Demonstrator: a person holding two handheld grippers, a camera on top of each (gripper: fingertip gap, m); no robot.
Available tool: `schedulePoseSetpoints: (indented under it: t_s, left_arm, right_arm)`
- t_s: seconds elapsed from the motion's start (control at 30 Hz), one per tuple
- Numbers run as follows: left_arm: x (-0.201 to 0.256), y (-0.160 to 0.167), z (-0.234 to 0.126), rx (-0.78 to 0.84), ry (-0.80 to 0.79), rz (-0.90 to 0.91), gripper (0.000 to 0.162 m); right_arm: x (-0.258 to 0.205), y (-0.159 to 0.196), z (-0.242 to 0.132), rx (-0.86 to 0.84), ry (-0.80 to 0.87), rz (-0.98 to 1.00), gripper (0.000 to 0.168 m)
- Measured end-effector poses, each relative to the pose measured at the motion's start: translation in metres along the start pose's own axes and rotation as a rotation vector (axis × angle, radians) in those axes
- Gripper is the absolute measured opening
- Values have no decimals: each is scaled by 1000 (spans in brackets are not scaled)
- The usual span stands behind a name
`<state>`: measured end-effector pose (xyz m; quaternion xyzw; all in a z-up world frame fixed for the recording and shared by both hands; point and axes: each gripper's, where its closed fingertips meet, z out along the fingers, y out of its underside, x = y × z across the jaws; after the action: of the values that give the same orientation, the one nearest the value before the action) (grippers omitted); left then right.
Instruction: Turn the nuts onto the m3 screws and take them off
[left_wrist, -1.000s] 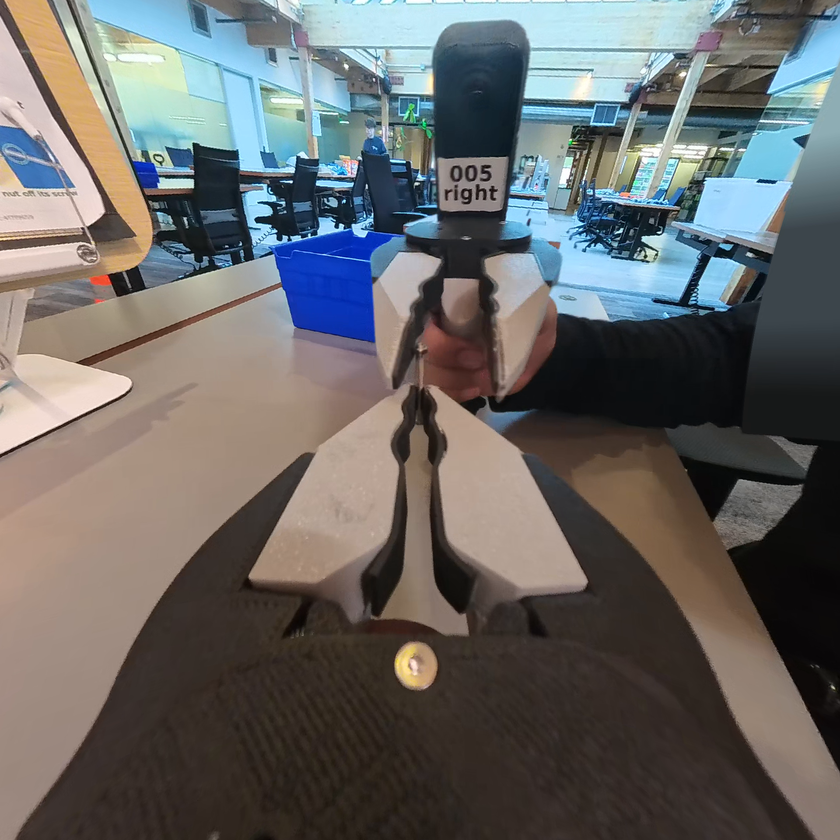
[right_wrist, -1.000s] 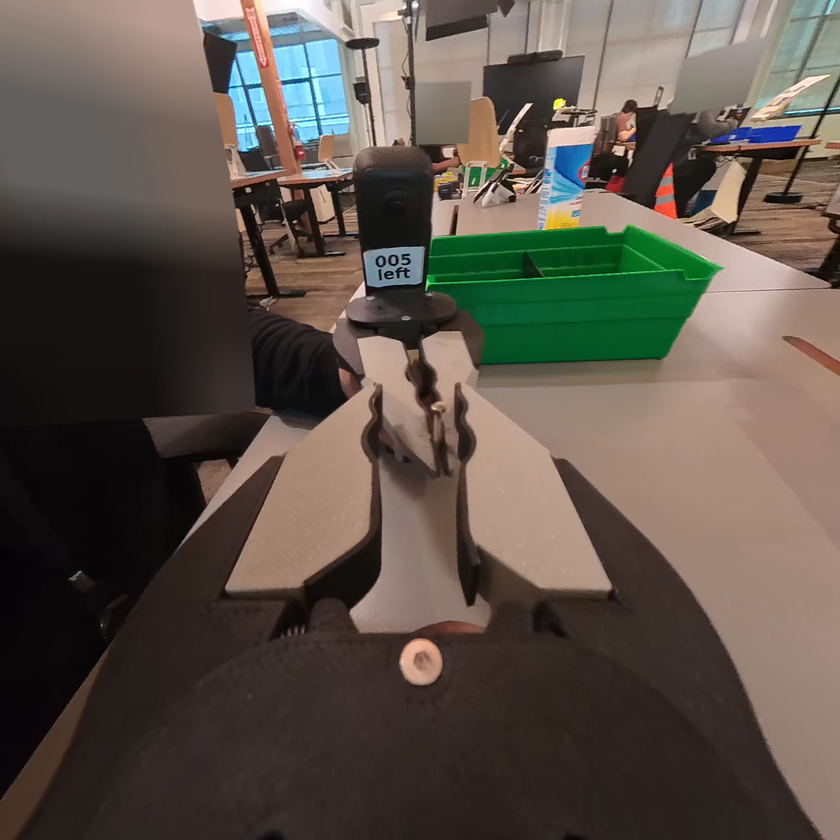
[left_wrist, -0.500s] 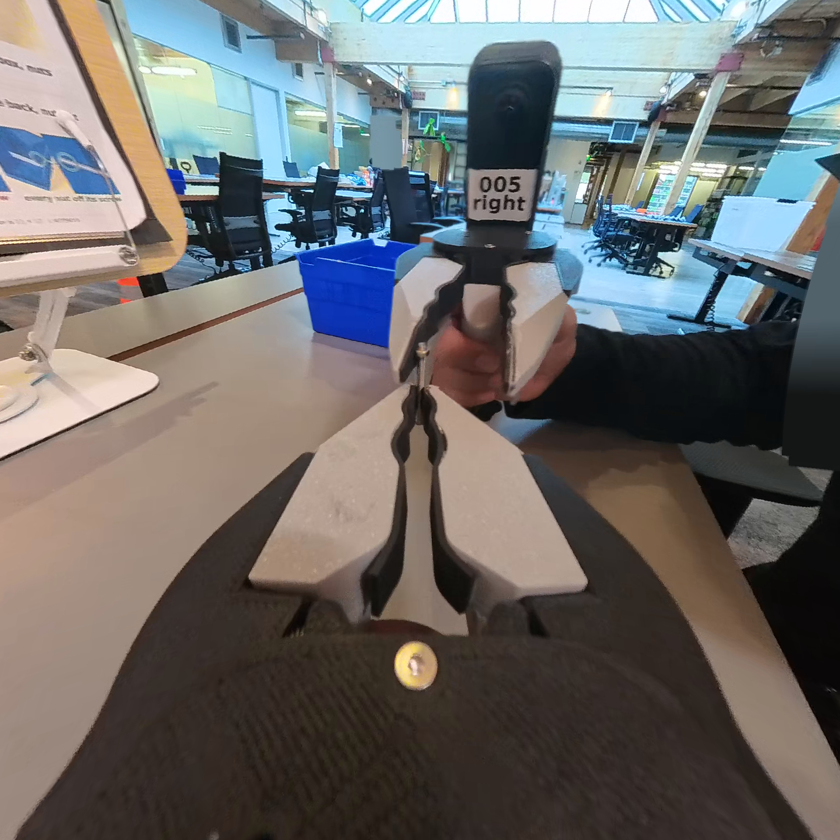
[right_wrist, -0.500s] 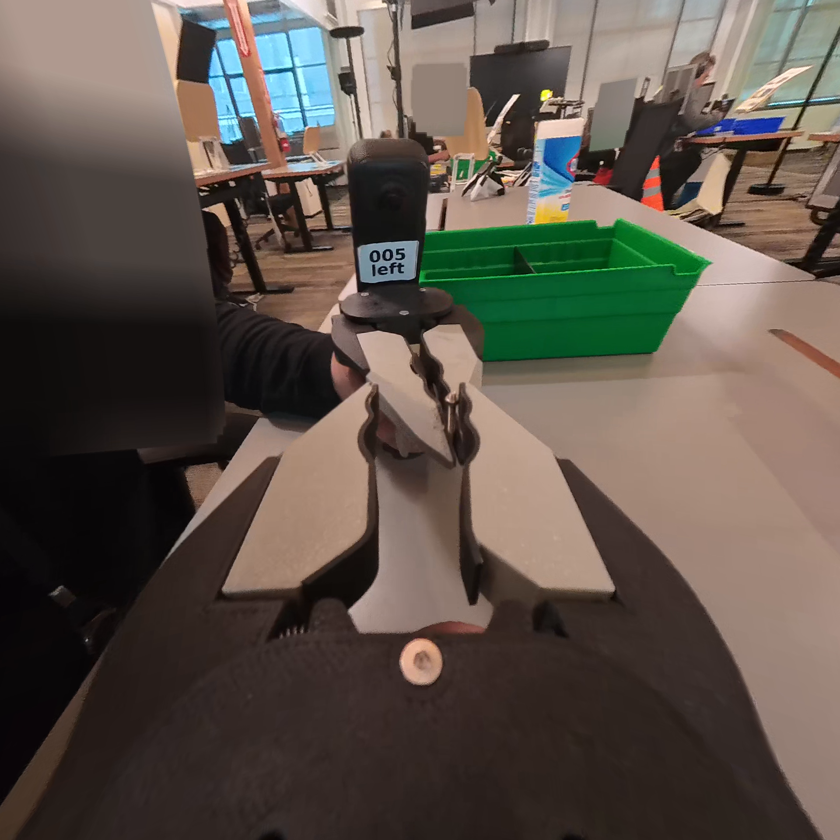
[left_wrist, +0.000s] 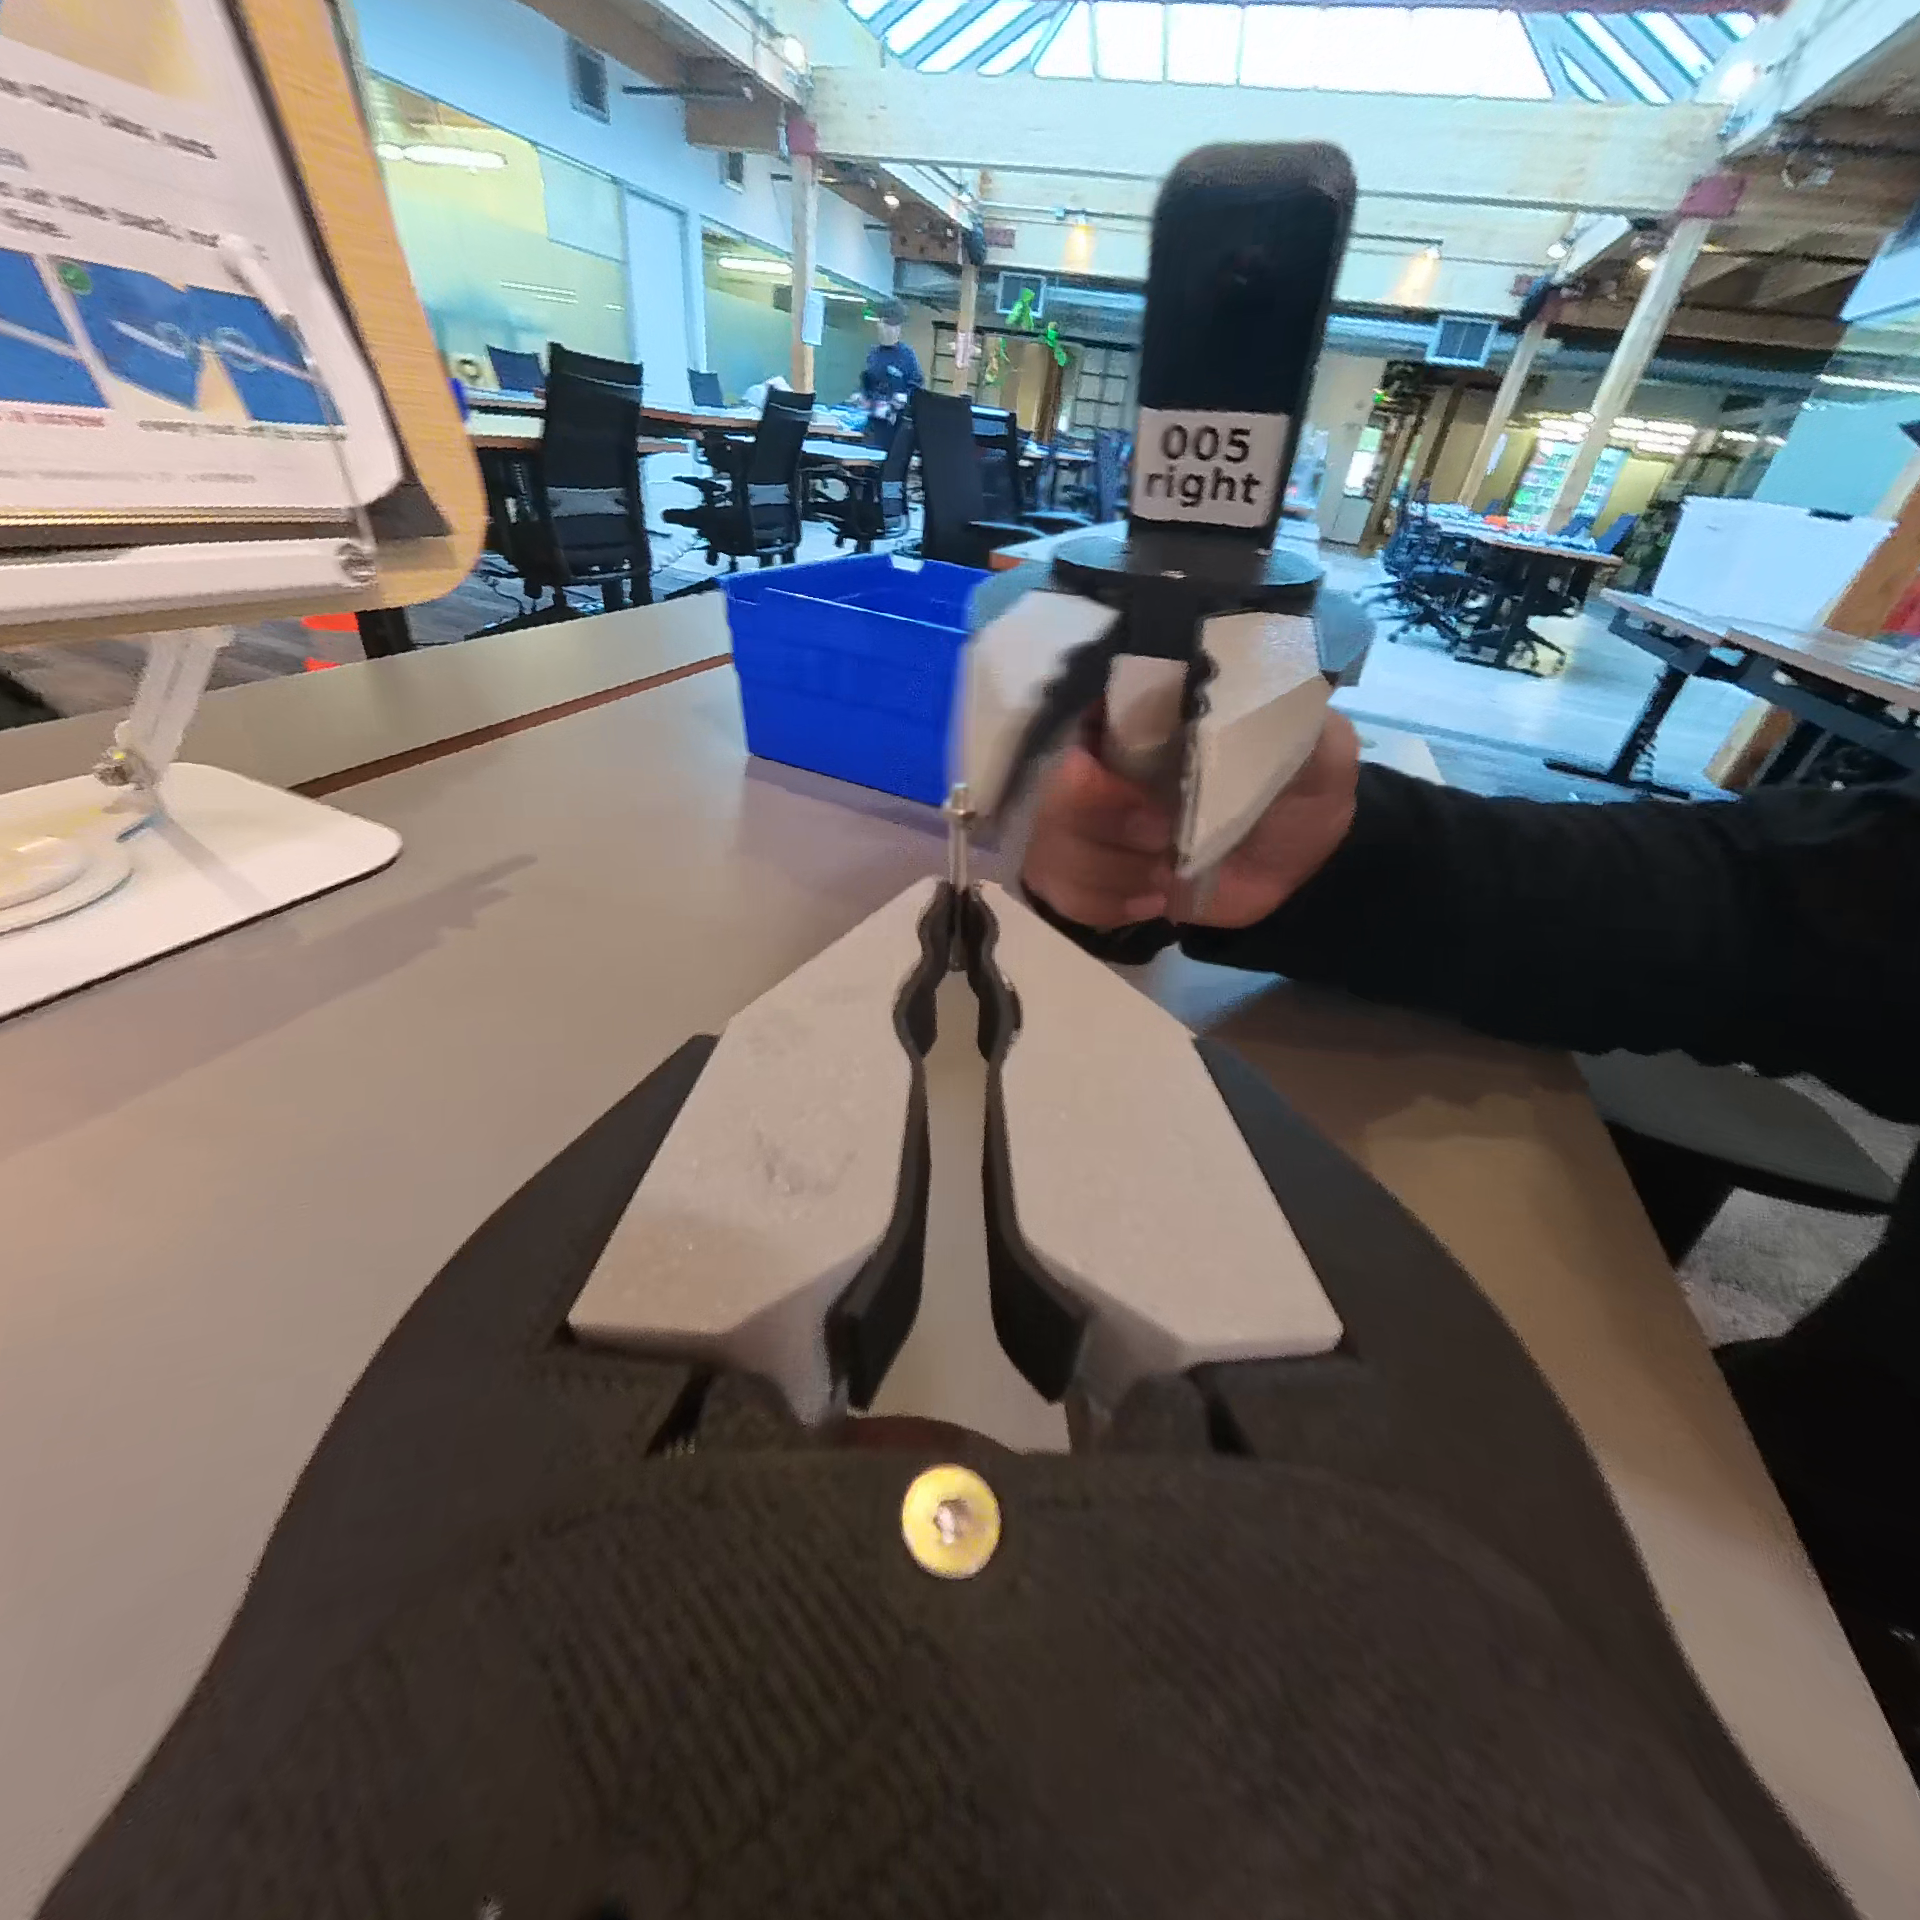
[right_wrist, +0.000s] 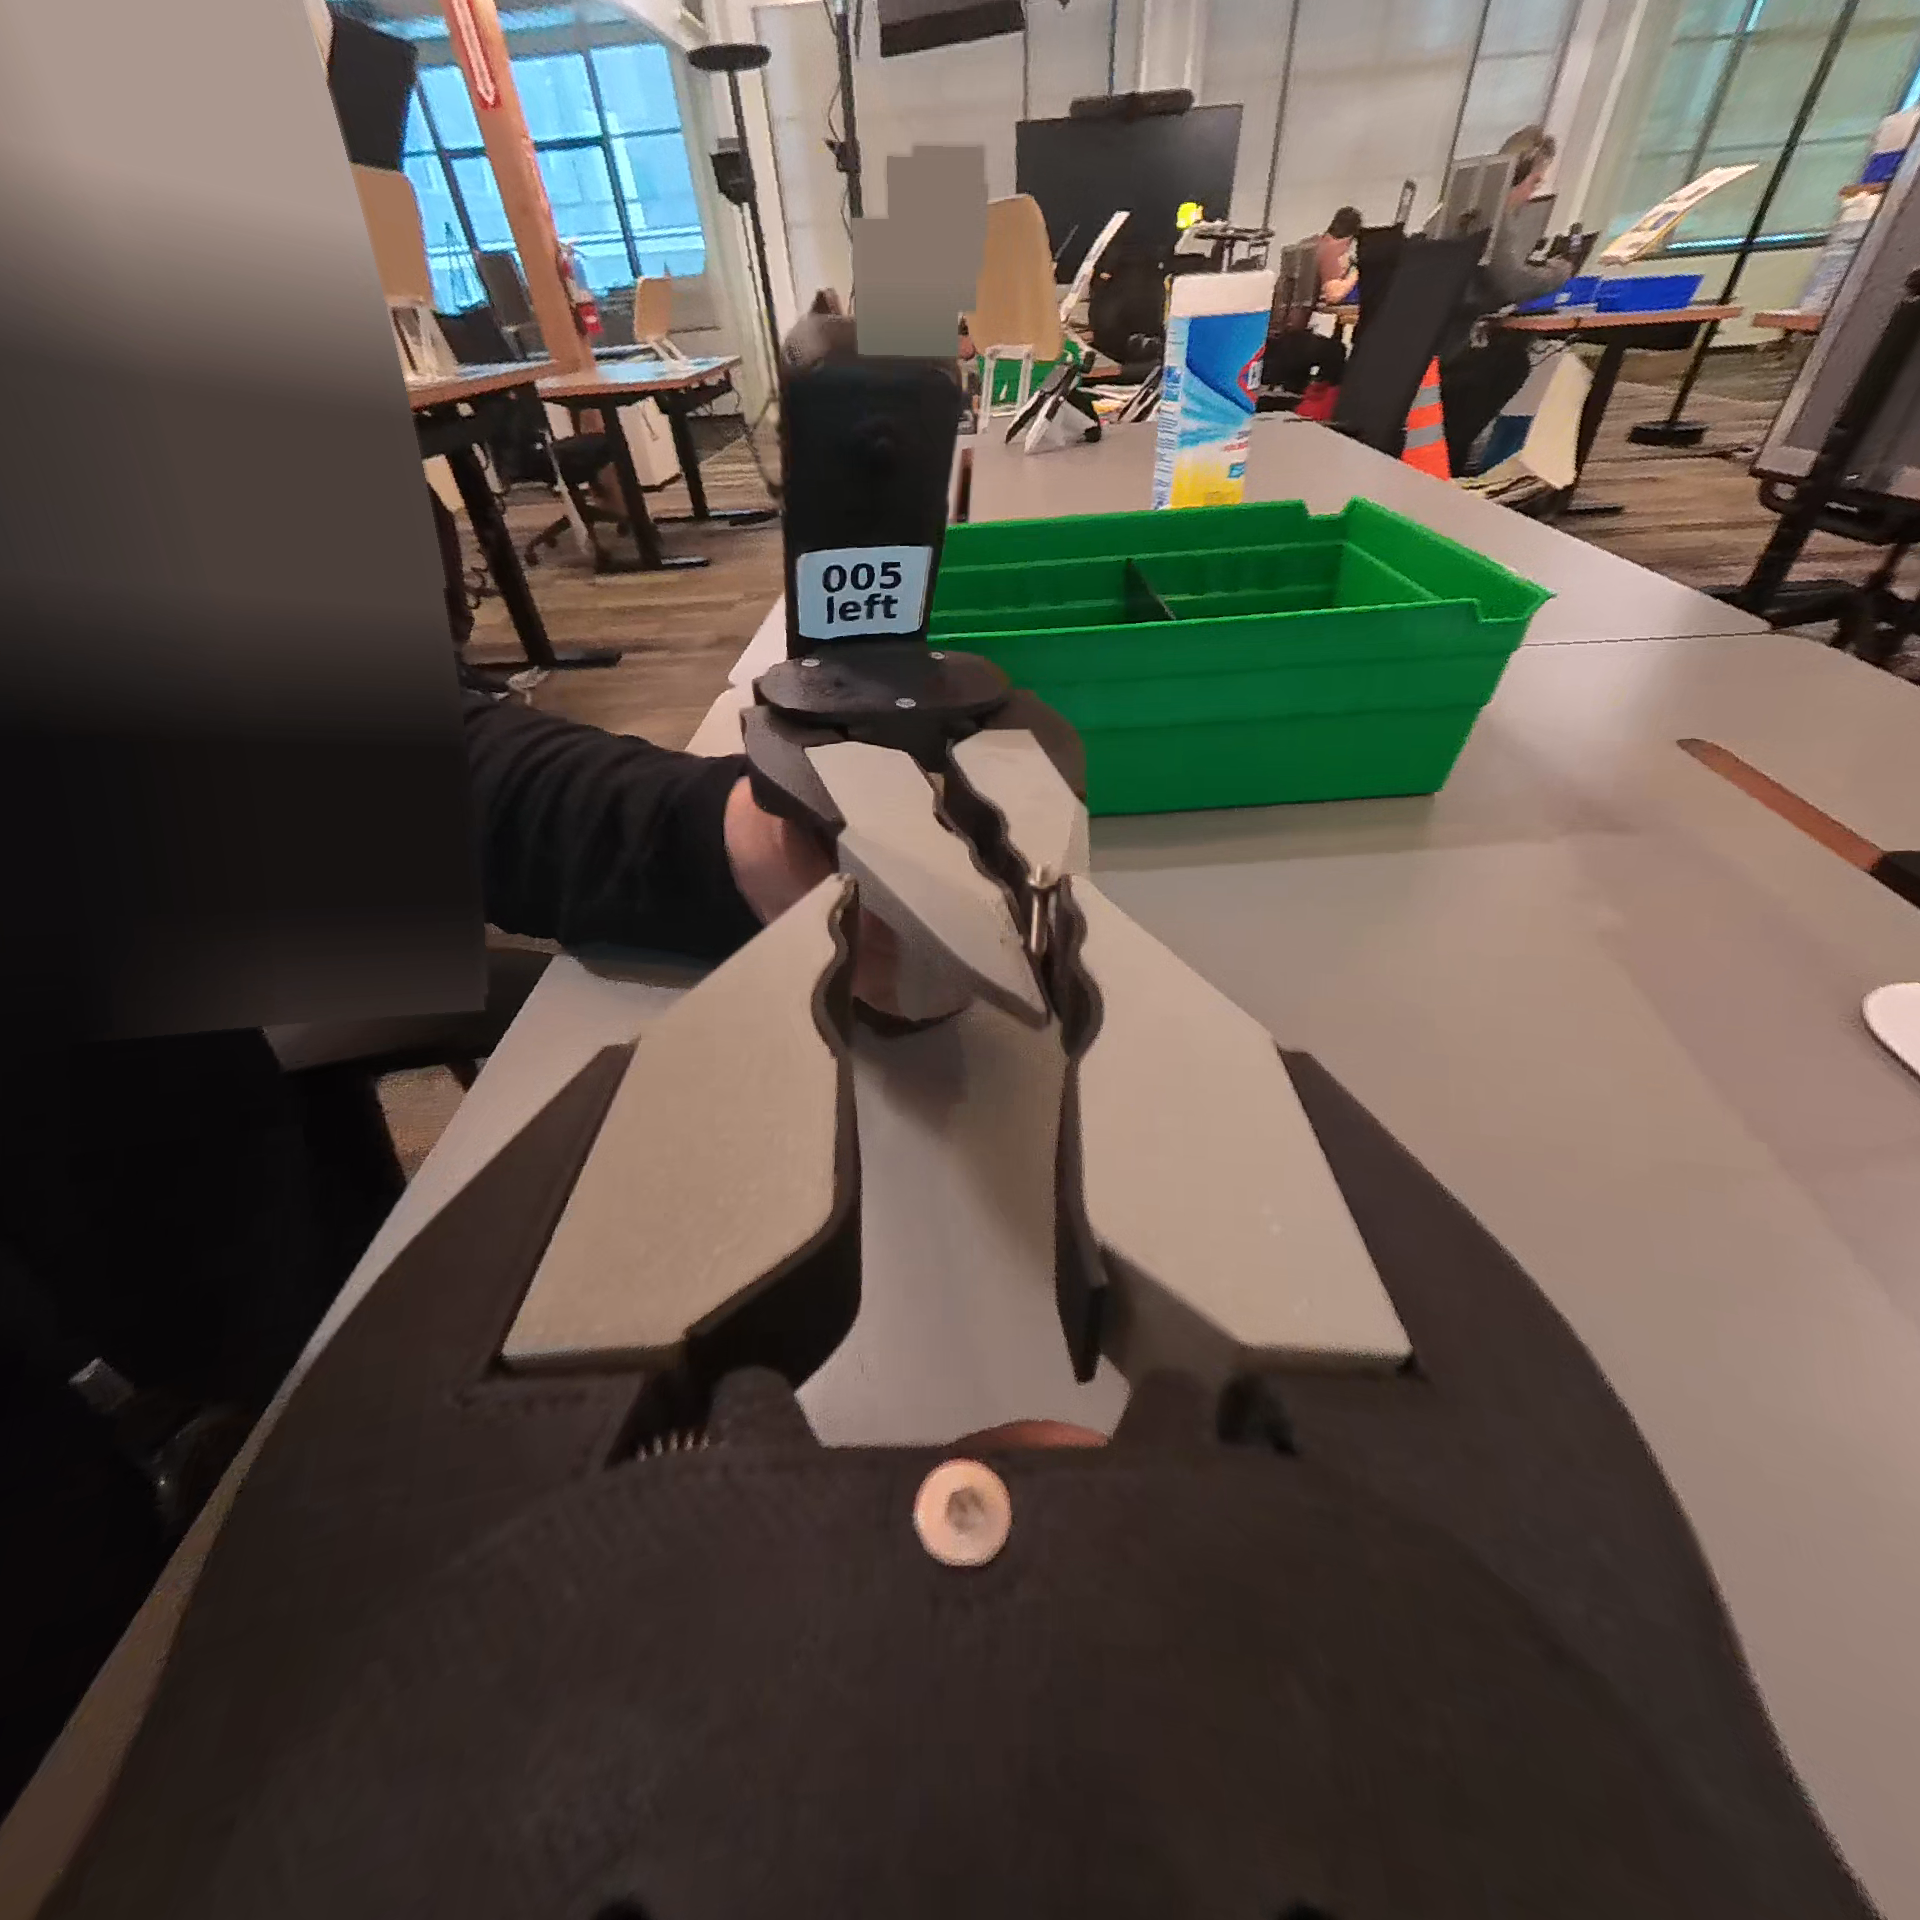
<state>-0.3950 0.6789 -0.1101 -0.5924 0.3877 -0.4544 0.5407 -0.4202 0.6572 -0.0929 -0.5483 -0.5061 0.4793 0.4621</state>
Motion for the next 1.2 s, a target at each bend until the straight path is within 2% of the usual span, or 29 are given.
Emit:
schedulePoseSetpoints:
  t_s: [0.03, 0.07, 0.1, 0.17, 0.2, 0.33, 0.43, 0.47, 0.5, 0.6, 0.73, 0.83, 0.87, 0.93, 1.03, 1.07, 1.17, 1.2]
  left_arm:
    - [-3, 0, -1, 2, -10, -10, 0]
    - [-4, 0, -1, -1, -7, -18, 0]
    - [-3, 0, -1, 0, 5, -23, 0]
    - [0, 2, 0, -7, 10, -15, 0]
    - [1, 4, 2, -16, 11, -7, 0]
    - [0, 3, 2, -13, -3, 7, 0]
    - [-9, 0, -2, 3, -36, -12, 0]
    - [-12, 0, -3, 1, -46, -23, 0]
    - [-12, 1, -4, -3, -37, -32, 0]
    - [-9, 4, -1, -14, -19, -34, 0]
    - [-2, 6, 4, -25, -7, -19, 0]
    - [-10, 3, 0, -12, -36, -22, 0]
    - [-12, 2, -2, -3, -42, -38, 0]
    - [-17, 2, -4, -2, -46, -60, 0]
    - [-13, 3, -2, -7, -29, -51, 0]
    - [-10, 4, -1, -13, -26, -43, 0]
    - [-13, 5, 0, -20, -50, -30, 0]
    - [-16, 5, -1, -19, -57, -35, 0]
  right_arm:
    - [0, -1, -6, 12, -2, 2, 25]
    - [-5, -5, -12, 41, -34, 5, 7]
    - [0, -8, -15, 67, -14, 20, 13]
    - [13, -6, -13, 52, 40, 51, 37]
    - [14, -5, -9, 45, 34, 65, 41]
    - [0, 1, 11, 0, -31, 43, 38]
    - [2, 0, 1, -2, 13, 21, 40]
    - [-1, -3, -5, 17, -11, 18, 20]
    - [-1, -8, -11, 57, -16, 25, 14]
    - [15, -10, -12, 59, 53, 62, 44]
    - [7, 1, 12, -2, 5, 51, 43]
    - [6, 2, 10, -19, 35, 14, 44]
    - [7, 0, 5, -8, 41, 17, 42]
    - [1, -8, -6, 50, -12, 33, 11]
    - [21, -6, -3, 41, 77, 80, 49]
    - [24, -3, 1, 27, 85, 91, 53]
    - [12, 1, 13, 6, 17, 84, 38]
    - [12, 1, 13, 3, 27, 80, 42]
